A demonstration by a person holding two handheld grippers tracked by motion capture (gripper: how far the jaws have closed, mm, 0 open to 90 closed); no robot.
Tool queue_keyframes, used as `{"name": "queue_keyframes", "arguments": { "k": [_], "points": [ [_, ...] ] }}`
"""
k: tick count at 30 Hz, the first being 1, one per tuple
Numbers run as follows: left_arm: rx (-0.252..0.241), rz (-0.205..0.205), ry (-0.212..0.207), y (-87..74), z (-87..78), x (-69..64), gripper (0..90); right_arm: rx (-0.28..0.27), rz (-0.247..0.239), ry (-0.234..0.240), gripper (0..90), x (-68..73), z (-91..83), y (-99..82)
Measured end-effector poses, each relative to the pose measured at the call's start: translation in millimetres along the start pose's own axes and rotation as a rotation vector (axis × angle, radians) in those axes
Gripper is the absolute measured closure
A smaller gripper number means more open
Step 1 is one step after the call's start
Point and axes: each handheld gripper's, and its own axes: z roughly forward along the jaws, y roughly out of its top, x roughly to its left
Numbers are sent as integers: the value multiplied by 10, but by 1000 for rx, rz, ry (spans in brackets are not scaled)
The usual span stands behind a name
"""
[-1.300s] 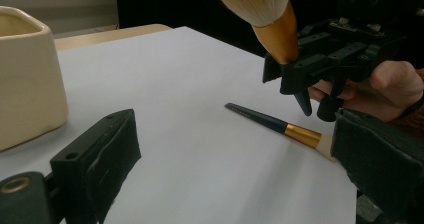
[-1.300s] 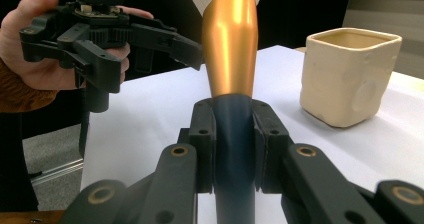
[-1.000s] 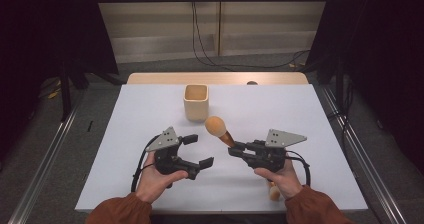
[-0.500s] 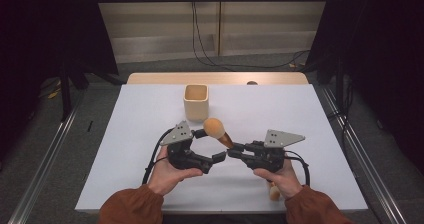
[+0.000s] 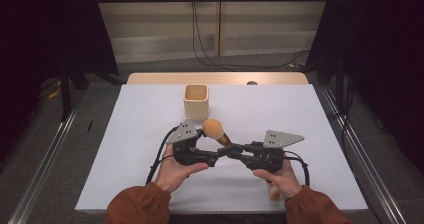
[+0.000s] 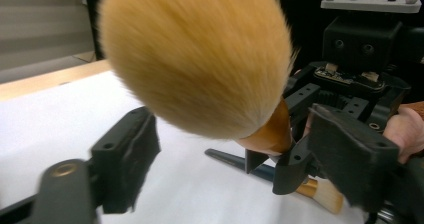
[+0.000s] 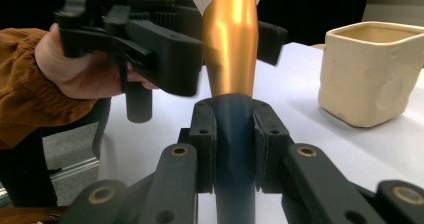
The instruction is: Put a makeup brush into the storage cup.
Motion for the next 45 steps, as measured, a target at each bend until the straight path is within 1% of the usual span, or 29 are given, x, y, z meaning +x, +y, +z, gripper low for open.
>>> {"name": "queue_keyframes", "arguments": {
  "k": [1,2,4,5,6,8,10,13,15,16,18,20,21,23,30,32,35,38,41,43,45],
  "points": [
    [-7,-8,-2,-4,12,4,228,-1,-1,4,748,0,3,-2],
    [-5,-17,-16,-7,24,12,257,1,-2,4,748,2,7,-3],
    [-22,-31,-20,-15,27,14,295,-1,5,5,748,-2,11,-7],
    [-23,-34,-26,-16,27,16,324,-1,4,3,748,-4,11,-8],
    [-19,-37,-23,-18,27,16,338,-2,6,4,748,-7,10,-9],
    [-18,-50,-36,-23,26,19,362,-9,8,3,748,-9,7,-9],
    [-36,-63,-44,-21,18,13,400,-11,8,3,748,-6,5,-6],
    [-53,-84,-60,-17,10,15,486,-12,10,1,748,-8,3,-5],
    [-54,-78,-70,-17,9,11,532,-12,9,0,748,-10,4,-5],
    [-56,-75,-68,-16,10,5,552,-13,11,0,748,-13,7,-8],
    [-66,-70,-74,-23,7,5,574,-11,13,3,747,-16,13,-15],
    [-66,-80,-81,-25,9,5,598,-11,16,9,747,-14,20,-15],
    [-60,-74,-83,-23,10,0,606,-9,15,8,747,-13,21,-17],
    [-60,-87,-92,-28,12,3,616,-3,14,12,746,-14,24,-27],
    [-56,-102,-114,-14,15,-1,647,-3,18,19,736,-23,29,-28],
    [-50,-93,-126,-6,16,6,653,-1,21,17,731,-23,29,-24],
    [-42,-97,-130,-8,25,12,656,13,26,17,730,-23,38,-24],
    [-39,-88,-129,6,28,-3,659,19,23,21,719,-19,42,-24],
    [-37,-81,-126,16,33,-9,661,15,25,23,672,-12,40,-13],
    [-31,-79,-131,17,37,-11,661,19,37,25,639,-4,41,-4],
    [-24,-77,-137,22,34,-17,661,25,30,21,607,8,43,2]
  ]
}}
